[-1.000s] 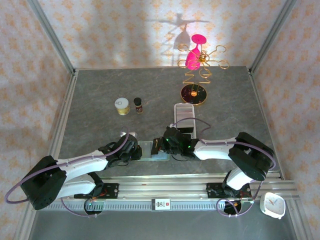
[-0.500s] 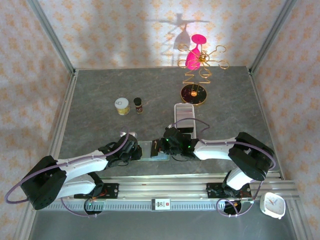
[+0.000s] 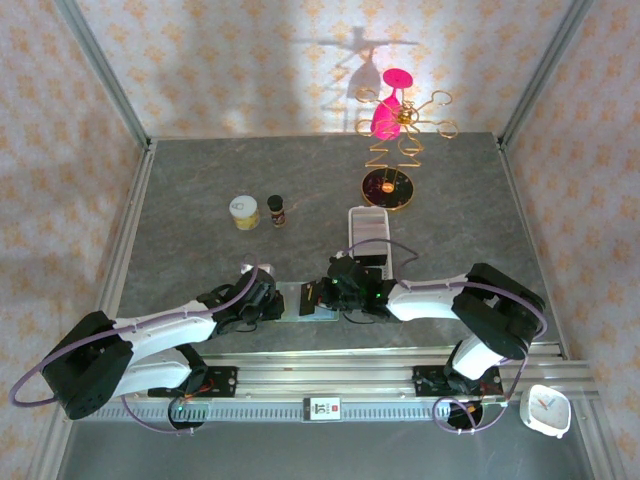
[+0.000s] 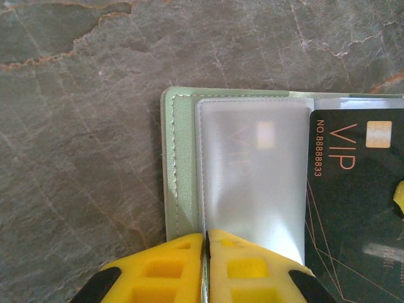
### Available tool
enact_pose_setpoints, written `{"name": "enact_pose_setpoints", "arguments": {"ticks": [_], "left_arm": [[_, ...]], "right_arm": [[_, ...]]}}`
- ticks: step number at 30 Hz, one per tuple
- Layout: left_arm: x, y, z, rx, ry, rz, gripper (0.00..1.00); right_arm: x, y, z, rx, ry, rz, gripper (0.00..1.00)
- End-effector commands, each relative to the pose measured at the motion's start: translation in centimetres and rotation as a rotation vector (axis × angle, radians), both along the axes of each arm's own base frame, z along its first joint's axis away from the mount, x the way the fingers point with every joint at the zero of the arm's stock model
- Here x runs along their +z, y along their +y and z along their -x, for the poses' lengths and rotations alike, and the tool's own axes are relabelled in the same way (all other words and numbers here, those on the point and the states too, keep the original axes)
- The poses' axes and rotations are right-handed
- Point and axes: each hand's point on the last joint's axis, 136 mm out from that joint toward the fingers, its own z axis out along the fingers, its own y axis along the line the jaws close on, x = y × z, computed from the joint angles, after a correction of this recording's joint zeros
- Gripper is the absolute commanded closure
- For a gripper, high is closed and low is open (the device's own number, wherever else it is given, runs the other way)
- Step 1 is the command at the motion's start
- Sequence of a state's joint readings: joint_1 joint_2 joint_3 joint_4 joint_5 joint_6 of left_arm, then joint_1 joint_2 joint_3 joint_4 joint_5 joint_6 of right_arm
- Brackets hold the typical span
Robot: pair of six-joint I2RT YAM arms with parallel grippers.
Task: Put the credit cards into the card holder
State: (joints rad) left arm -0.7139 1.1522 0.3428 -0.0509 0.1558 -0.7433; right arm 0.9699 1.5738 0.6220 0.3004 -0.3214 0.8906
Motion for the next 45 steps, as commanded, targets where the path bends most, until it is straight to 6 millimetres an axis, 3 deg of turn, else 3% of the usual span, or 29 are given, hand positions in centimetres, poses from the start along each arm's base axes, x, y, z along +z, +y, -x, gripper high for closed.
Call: {"name": "enact_pose_setpoints", "arguments": {"ticks": [1,14,22,39,45], "left_arm": [[-1.1,0.9,0.7,0.017,0.026,-0.037,0.87],[-1.1,0.9,0.6,0.019,0.023,-0.036,0.87],[-1.0,0.6,0.6,0.015,0.023,-0.033,0.87],[-1.0,0.7,0.6,0.016,0.020,-0.037,0.88],[-1.1,0.7,0.7,0.016,0.024,-0.036,0.88]], "right_arm": [[-0.7,-1.2,0.0,-0.039,-0.011,0.050,1.00],[-0.7,-2.3,-0.9,-0.102,-0.038,0.079,1.00],[-0.9,-0.9,0.0,-0.035,-0.012,0.022,1.00],[-2.2,-1.2,1.2,-0.004,0.036,0.037,1.00],[-1.9,-2.2,-0.1,-0.061,-0.025,0.082,1.00]]}}
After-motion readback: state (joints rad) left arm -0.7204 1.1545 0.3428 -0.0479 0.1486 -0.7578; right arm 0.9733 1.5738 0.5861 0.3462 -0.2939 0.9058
